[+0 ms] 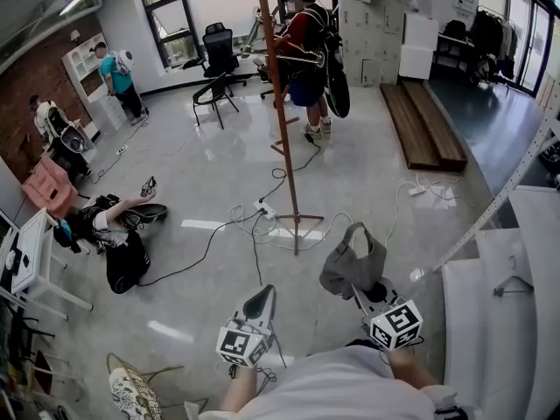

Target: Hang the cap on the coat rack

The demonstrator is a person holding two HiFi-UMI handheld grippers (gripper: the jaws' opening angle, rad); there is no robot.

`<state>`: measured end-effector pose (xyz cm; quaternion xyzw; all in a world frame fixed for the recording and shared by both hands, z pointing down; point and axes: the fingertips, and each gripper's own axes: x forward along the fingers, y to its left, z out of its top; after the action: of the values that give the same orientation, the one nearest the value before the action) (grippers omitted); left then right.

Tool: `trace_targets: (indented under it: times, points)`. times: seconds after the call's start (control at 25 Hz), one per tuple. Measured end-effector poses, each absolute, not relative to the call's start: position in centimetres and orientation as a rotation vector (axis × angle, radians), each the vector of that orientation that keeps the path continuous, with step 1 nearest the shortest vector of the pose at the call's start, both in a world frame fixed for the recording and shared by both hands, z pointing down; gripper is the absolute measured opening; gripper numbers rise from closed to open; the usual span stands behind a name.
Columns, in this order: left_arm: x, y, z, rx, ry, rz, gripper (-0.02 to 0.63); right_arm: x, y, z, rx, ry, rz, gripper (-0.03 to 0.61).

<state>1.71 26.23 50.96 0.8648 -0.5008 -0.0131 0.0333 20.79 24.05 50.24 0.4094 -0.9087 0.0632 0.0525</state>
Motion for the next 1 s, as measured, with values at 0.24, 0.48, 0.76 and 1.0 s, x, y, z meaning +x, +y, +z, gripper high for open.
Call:
trace_targets:
  times: [0.24,0.48,0.76,1.0]
  points:
    - [0.9,25.8,51.1,2.637,-1.554,-0.044,0.011,20.3,23.3,50.1,1.243,-2.767,0.195,0.018]
    - [0.7,24.6,51.5,2.623,-1.571,-0.013,0.011,20.0,21.4,50.7,1.223,-2.788,0.214,0.018]
    - [-1.5,21.1,51.8,2.566,-1.7,-0.011,0.011,18.6,16.1,52.0,1.159,-2.816,0.241,0.02]
    - [-1.1,15.0,51.6,2.547,-1.745,-0.011,0.011,18.6,9.3,51.8,1.115,-2.845,0.23,0.018]
